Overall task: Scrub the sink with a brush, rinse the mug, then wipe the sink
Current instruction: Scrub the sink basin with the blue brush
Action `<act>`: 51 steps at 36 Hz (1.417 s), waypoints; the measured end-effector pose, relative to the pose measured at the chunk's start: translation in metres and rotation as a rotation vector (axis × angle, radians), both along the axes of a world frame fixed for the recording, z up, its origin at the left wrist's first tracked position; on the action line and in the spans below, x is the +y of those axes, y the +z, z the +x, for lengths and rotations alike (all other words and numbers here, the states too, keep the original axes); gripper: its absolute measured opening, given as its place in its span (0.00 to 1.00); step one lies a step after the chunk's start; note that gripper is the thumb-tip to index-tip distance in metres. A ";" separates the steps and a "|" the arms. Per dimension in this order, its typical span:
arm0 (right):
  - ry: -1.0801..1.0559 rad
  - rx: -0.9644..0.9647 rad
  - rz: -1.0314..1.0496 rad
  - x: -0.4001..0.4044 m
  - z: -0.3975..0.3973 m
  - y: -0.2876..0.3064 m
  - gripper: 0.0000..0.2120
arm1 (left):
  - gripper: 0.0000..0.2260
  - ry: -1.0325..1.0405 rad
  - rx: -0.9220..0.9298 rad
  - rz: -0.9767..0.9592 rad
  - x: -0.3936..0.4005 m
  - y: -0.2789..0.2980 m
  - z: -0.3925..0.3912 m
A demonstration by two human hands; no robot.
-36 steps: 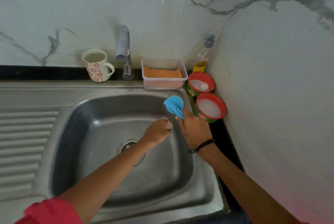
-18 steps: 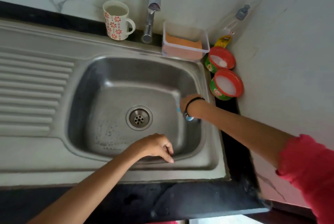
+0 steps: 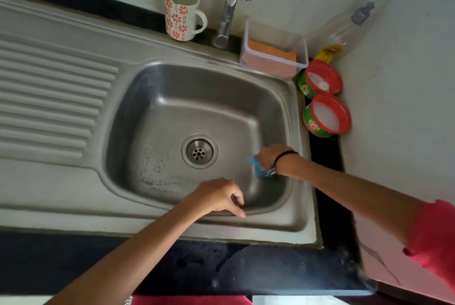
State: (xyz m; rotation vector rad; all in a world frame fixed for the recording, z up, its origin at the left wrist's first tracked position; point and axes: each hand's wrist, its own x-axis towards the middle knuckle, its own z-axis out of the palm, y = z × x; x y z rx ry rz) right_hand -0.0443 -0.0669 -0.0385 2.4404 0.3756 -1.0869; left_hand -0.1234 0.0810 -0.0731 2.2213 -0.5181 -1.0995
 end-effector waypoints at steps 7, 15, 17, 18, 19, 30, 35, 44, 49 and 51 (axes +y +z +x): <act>0.030 -0.183 -0.050 0.018 0.010 0.011 0.16 | 0.16 0.011 0.055 0.031 -0.003 -0.004 0.007; 0.112 -0.178 -0.085 0.022 0.005 0.025 0.15 | 0.17 0.012 0.121 0.035 -0.006 -0.012 0.014; 0.120 -0.040 -0.112 0.027 -0.011 0.026 0.15 | 0.18 0.010 0.143 0.039 -0.008 -0.017 0.015; 0.132 -0.017 -0.128 0.030 -0.014 0.027 0.15 | 0.18 0.009 0.153 0.040 -0.008 -0.018 0.016; 0.137 -0.023 -0.132 0.032 -0.011 0.026 0.15 | 0.18 0.005 0.160 0.042 -0.009 -0.019 0.017; 0.180 -0.447 -0.044 0.009 0.039 -0.011 0.17 | 0.18 -0.037 0.183 0.034 -0.010 -0.024 0.022; 0.198 -0.170 -0.095 0.021 0.004 -0.020 0.16 | 0.18 -0.057 0.205 0.011 -0.011 -0.022 0.026; 0.063 -0.519 0.038 0.011 0.073 -0.014 0.20 | 0.18 -0.113 0.186 0.004 -0.013 -0.022 0.029; -0.006 -0.352 0.015 0.009 0.025 -0.041 0.17 | 0.18 -0.169 0.190 -0.012 -0.011 -0.022 0.030; -0.123 -0.275 0.030 0.012 0.015 -0.047 0.17 | 0.19 -0.220 0.171 -0.020 -0.009 -0.014 0.031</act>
